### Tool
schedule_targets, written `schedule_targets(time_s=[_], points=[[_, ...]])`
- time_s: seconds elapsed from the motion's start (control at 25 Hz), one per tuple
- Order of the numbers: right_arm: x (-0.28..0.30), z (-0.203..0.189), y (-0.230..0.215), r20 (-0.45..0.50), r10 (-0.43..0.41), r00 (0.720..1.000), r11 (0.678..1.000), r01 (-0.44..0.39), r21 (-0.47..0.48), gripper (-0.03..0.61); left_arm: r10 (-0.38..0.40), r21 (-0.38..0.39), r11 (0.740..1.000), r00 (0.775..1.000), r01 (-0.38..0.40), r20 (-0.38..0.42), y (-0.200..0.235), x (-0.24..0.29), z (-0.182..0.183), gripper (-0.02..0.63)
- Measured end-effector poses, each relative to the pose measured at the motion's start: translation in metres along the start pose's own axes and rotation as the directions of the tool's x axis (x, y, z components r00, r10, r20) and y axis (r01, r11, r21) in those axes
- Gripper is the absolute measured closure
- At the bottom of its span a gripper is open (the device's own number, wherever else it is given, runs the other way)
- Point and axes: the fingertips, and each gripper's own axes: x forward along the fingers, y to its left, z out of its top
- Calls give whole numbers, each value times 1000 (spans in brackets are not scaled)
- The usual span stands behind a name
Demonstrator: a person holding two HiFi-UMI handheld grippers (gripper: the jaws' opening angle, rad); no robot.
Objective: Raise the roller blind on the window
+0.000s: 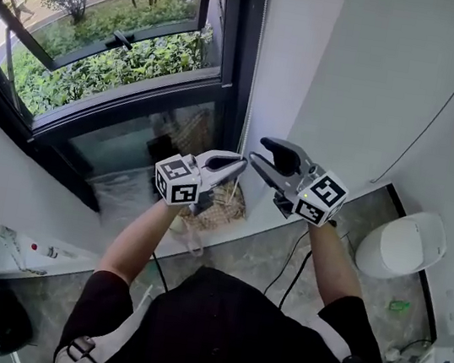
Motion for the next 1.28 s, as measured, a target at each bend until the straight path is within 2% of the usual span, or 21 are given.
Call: schedule_targets(time_s=[0.24, 0.36, 0.44, 0.6, 0.8, 0.92, 1.04, 1.12, 1.2, 1.28], points=[[35, 63, -2, 122, -11, 993, 999, 16, -38, 430, 1, 1, 1000, 1000, -1, 3, -7, -8, -1, 604], [45, 88, -3, 195, -3, 981, 1000, 3, -1, 451, 2, 4, 1000, 1000, -2, 4, -10, -11, 0, 605], [48, 99, -2, 234, 0, 972, 1000, -4, 16, 505, 0, 9, 1000, 1000, 0, 0, -12, -11, 0, 605], [52, 107, -1, 238, -5, 971, 1000, 5, 1, 548, 6, 2, 1000, 1000, -6, 21, -15, -13, 1, 604], [51, 103, 10, 233, 18, 972, 999, -6, -51, 568, 4, -7, 1000, 1000, -4, 12, -14, -13, -2, 604], [47, 78, 14, 220, 7, 976, 998, 7, -65, 569, 16, 2, 1000, 997, -16, -76, -11, -12, -28, 604], [37, 34, 3, 159, -37, 987, 998, 45, -48, 569, -33, -18, 999, 985, 31, -172, -17, -12, -72, 598], [28, 7, -4, 120, -64, 991, 997, 68, -30, 569, -44, -66, 997, 980, 32, -196, -18, -19, -95, 491], [21, -6, -10, 98, -77, 992, 997, 80, -24, 569, -25, -93, 996, 982, 7, -185, -11, -27, -101, 460], [17, -10, -12, 90, -80, 993, 996, 82, -25, 569, 3, -99, 995, 989, -18, -147, -2, -34, -91, 460]])
